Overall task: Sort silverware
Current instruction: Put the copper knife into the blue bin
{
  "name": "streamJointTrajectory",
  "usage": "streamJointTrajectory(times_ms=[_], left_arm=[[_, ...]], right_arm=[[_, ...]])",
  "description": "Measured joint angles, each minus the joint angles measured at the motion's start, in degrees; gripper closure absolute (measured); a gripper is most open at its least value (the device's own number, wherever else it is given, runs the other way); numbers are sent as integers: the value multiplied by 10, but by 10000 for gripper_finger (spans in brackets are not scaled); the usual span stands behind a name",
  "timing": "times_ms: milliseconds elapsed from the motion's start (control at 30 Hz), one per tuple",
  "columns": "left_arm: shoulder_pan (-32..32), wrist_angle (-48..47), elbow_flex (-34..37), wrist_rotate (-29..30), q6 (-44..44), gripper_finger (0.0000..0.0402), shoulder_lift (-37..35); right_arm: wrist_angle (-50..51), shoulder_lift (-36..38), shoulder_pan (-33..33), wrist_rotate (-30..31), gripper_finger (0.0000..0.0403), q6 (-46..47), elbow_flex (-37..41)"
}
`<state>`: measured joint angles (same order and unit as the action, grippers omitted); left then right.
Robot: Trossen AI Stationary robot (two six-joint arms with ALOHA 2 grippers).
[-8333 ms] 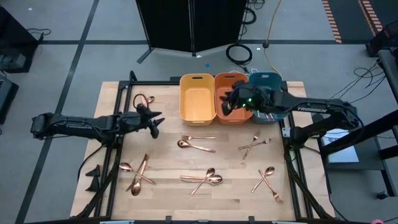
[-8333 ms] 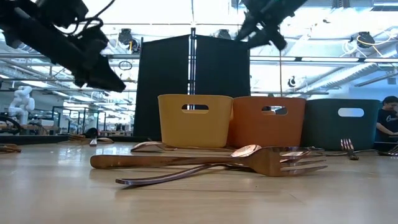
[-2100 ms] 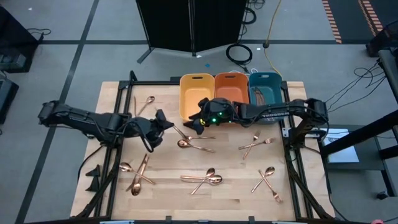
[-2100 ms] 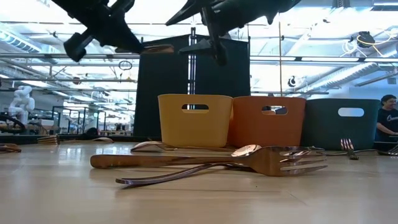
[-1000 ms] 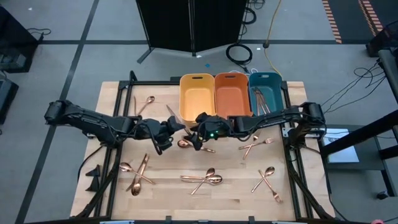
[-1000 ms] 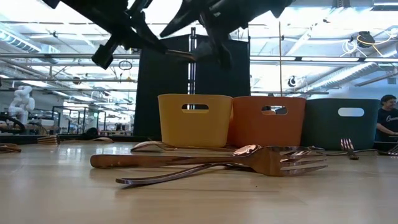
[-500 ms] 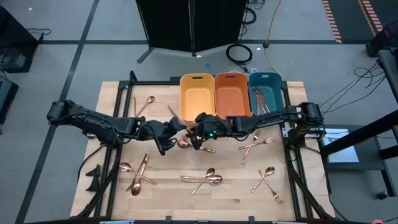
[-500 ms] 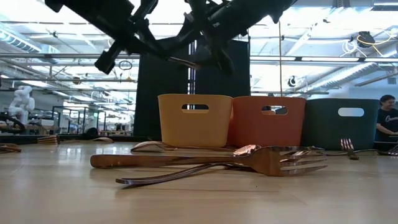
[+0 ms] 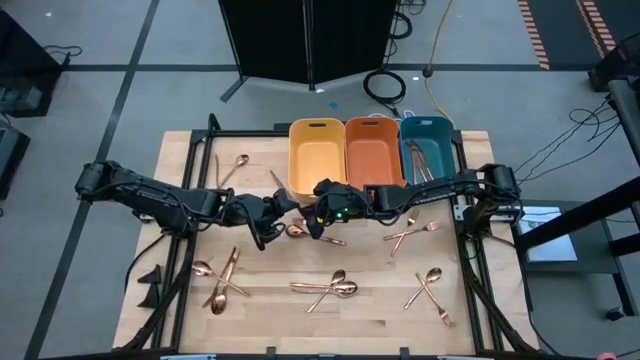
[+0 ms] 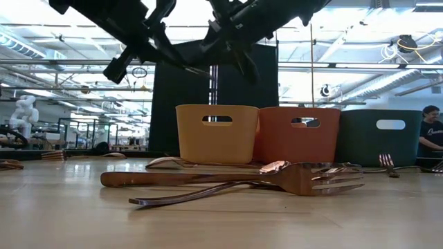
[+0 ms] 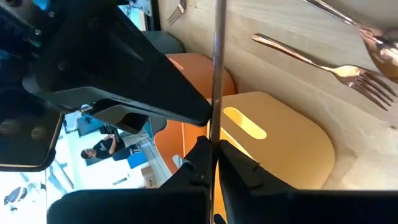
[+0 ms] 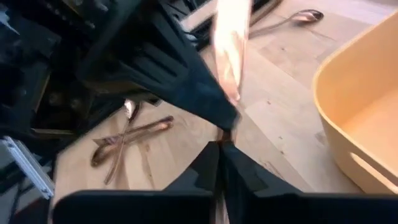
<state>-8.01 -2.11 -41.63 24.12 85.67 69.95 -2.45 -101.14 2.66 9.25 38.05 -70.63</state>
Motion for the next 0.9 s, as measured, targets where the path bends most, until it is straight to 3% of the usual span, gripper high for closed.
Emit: streamJointTrajectory(times_ms=[367, 567, 900], left_arm=[[0, 17, -1, 6, -87, 341, 0], [8, 18, -2, 5, -88, 393, 11], [15, 18, -2, 20, -58, 401, 42]], right_arm=[[-20, 0, 0, -8, 396, -3, 0], [-62, 0, 0, -21, 375, -15, 0], [-45, 27, -5, -18, 354, -58, 0]])
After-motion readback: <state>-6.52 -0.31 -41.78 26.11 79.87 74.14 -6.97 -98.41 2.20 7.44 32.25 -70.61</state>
